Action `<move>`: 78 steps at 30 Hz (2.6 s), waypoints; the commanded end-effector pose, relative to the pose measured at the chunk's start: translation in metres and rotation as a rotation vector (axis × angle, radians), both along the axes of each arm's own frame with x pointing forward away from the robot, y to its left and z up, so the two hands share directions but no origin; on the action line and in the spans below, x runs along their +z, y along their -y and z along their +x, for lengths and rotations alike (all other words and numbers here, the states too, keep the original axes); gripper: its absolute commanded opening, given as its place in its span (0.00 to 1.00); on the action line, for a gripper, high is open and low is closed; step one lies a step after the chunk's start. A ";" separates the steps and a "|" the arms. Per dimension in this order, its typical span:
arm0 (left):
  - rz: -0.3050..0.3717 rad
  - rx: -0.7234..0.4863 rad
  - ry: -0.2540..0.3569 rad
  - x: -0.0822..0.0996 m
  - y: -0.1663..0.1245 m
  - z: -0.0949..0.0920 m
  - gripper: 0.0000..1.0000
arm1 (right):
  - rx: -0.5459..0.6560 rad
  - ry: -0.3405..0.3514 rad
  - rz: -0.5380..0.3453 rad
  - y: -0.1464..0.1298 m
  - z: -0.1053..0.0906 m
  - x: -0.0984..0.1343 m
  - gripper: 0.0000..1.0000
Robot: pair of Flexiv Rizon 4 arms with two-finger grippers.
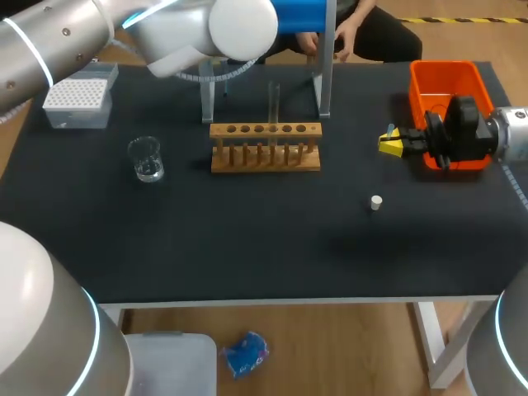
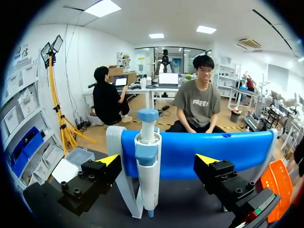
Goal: Invert the test tube, pick up the pipette, mount the tip to pipette, aspirate from beaker and dispense into the tube, eject the tip, return the pipette, and cap with the stopper.
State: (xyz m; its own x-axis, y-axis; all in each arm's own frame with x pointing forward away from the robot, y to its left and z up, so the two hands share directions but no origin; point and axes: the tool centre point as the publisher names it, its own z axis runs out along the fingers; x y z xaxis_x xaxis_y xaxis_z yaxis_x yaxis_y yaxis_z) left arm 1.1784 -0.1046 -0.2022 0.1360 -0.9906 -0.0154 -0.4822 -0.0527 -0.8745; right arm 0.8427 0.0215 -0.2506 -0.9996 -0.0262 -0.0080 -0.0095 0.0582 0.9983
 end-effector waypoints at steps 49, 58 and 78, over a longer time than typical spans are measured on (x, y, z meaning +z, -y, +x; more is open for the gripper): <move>0.039 0.043 -0.018 0.007 0.000 -0.011 0.00 | -0.002 0.001 -0.003 0.000 -0.001 0.001 0.00; 0.081 0.042 0.000 0.041 -0.002 -0.024 0.00 | -0.002 0.001 -0.003 0.000 -0.001 0.001 0.00; 0.122 -0.089 0.085 0.081 -0.028 -0.090 0.00 | -0.002 0.001 -0.003 0.000 -0.001 0.001 0.00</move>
State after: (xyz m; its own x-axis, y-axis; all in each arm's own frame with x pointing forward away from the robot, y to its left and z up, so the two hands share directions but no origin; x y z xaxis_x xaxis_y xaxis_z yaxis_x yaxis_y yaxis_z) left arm 1.0995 -0.0850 -0.1257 0.0656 -0.9887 -0.1345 -0.4060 0.0966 -0.9087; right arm 0.8427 0.0216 -0.2506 -0.9996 -0.0264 -0.0080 -0.0095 0.0582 0.9983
